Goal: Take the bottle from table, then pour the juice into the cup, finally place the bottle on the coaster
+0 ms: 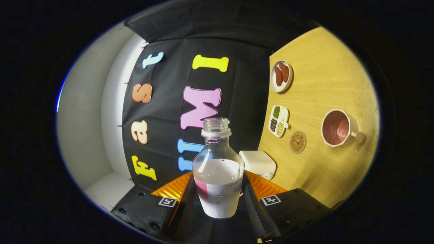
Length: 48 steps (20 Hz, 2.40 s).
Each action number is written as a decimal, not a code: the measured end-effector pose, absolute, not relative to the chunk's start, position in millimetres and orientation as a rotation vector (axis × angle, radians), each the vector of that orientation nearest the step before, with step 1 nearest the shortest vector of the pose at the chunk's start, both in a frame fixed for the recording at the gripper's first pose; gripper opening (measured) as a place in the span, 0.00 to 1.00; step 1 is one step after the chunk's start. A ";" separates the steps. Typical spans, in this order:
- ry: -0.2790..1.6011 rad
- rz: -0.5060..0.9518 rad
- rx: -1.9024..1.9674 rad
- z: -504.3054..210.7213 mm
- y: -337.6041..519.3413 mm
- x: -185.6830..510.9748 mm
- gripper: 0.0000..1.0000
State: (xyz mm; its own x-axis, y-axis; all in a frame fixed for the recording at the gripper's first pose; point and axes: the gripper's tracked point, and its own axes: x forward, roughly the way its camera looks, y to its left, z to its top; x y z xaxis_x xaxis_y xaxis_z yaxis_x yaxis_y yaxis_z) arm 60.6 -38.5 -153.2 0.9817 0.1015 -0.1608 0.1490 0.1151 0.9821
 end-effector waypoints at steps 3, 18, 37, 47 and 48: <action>0.208 -0.025 1.272 -144.1 -37.4 66.2 0.74; 0.054 -0.243 0.323 -97.7 -13.2 146.6 0.74; 0.226 -0.539 -0.042 -305.0 -14.5 236.2 0.75; 0.285 -0.592 0.036 -381.4 -28.8 248.7 0.75; 0.286 -0.591 0.037 -383.3 -29.2 249.9 0.75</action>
